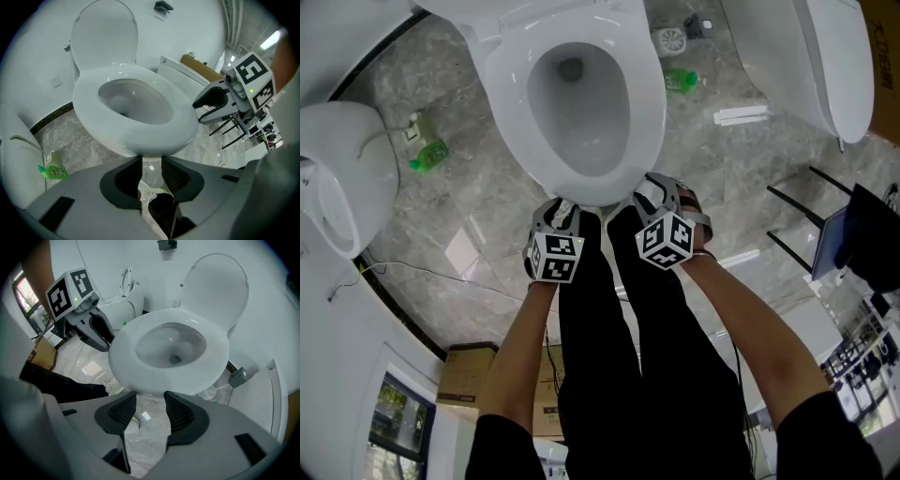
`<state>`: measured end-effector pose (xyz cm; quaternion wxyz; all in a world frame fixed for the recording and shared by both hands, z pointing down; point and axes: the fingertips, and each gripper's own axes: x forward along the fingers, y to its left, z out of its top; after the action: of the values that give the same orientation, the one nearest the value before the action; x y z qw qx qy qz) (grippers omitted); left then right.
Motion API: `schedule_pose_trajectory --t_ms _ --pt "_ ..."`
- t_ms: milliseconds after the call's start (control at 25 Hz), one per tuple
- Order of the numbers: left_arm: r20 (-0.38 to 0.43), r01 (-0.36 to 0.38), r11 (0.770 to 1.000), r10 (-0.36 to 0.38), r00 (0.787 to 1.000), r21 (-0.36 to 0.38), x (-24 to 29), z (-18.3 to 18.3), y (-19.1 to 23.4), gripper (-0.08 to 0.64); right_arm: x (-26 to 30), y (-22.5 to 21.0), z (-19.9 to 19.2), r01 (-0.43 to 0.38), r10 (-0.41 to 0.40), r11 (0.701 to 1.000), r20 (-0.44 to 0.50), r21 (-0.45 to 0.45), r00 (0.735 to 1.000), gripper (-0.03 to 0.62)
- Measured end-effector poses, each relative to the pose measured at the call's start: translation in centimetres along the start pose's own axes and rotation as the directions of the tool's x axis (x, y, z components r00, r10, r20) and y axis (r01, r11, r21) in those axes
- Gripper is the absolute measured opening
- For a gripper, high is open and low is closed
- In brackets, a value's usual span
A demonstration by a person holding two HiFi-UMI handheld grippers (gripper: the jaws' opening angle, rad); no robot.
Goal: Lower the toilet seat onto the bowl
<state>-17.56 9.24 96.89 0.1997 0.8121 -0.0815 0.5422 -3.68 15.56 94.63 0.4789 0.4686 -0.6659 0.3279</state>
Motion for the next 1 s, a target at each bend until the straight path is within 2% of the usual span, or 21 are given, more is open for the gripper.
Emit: schedule_pose_trajectory --t_ms 400,760,920,1000 --pt "-0.03 0.055 0.998 -0.055 0.998 0.012 1.3 -0.6 0.3 0.126 1.4 0.0 -0.6 -0.008 0.008 1.0 -0.03 0.026 1.0 0.21" --pt "-0.039 0.042 0.998 -0.04 0.998 0.045 2.0 -0.9 0.7 0.106 2.1 0.0 -0.8 -0.032 0.033 0.998 -0.005 0.048 0.999 0.21" --pt "-0.024 0.046 0.999 -0.045 0.999 0.018 2.1 -1.0 0.7 0.106 2.0 0.0 -0.7 -0.041 0.041 0.997 0.001 0.064 0.999 0.21" --pt "-0.013 0.054 0.998 -0.054 0.998 -0.034 2.1 -1.2 0.9 0.106 1.8 -0.2 -0.5 -0.048 0.047 0.995 0.014 0.087 0.999 0.204"
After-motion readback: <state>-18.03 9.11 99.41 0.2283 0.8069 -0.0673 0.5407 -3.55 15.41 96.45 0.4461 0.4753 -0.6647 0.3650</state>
